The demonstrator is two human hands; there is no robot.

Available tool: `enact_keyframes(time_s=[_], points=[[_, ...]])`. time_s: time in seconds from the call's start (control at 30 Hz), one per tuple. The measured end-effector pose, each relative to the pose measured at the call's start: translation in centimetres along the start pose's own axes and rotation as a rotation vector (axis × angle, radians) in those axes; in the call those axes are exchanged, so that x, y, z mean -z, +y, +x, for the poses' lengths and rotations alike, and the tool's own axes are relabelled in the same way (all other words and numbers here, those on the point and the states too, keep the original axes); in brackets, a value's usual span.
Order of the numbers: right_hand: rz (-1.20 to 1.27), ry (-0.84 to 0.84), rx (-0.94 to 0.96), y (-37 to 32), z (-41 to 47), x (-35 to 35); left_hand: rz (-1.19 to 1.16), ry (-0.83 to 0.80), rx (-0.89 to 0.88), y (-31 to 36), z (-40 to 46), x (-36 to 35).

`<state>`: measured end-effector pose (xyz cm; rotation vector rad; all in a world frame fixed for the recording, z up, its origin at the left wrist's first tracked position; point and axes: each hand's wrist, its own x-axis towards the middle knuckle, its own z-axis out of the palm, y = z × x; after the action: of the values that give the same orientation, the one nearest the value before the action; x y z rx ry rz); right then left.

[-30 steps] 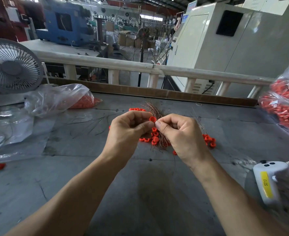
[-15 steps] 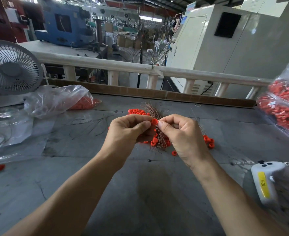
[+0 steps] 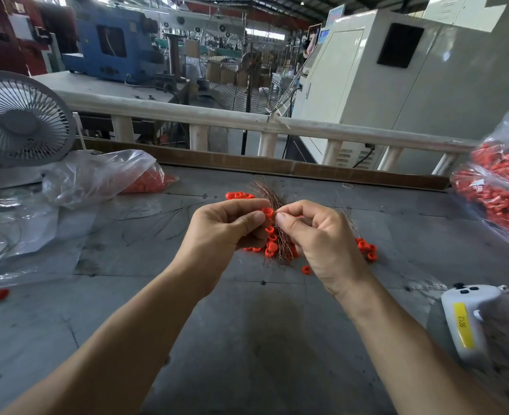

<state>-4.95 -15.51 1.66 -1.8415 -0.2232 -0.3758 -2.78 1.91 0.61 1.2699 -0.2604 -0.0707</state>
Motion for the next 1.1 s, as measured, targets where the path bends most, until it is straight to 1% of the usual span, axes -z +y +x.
enact_keyframes(time_s=[0.17, 0.4, 0.6, 0.87, 1.0, 1.03, 1.1], points=[[0.09, -0.036, -0.056, 0.4, 0.0, 0.0, 0.001, -0.009, -0.01, 0.0, 0.1, 0.1], [0.104, -0.067, -0.081, 0.3, -0.1, -0.1, -0.016, -0.01, -0.021, -0.1, 0.2, 0.4], [0.134, -0.116, -0.127, 0.5, -0.2, -0.5, 0.055, 0.01, -0.095, -0.3, 0.3, 0.3], [0.151, -0.196, -0.175, 0.5, -0.3, -0.8, -0.032, -0.004, -0.041, -0.1, 0.1, 0.1], [0.09, -0.177, -0.158, 0.9, -0.1, -0.4, -0.075, -0.022, -0.028, 0.2, 0.1, 0.2], [0.036, -0.148, -0.144, 1.0, 0.1, -0.2, -0.075, -0.021, -0.027, 0.2, 0.1, 0.2], [-0.166, -0.037, -0.124, 1.5, 0.5, 0.5, -0.055, -0.004, -0.028, 0.2, 0.0, 0.2]])
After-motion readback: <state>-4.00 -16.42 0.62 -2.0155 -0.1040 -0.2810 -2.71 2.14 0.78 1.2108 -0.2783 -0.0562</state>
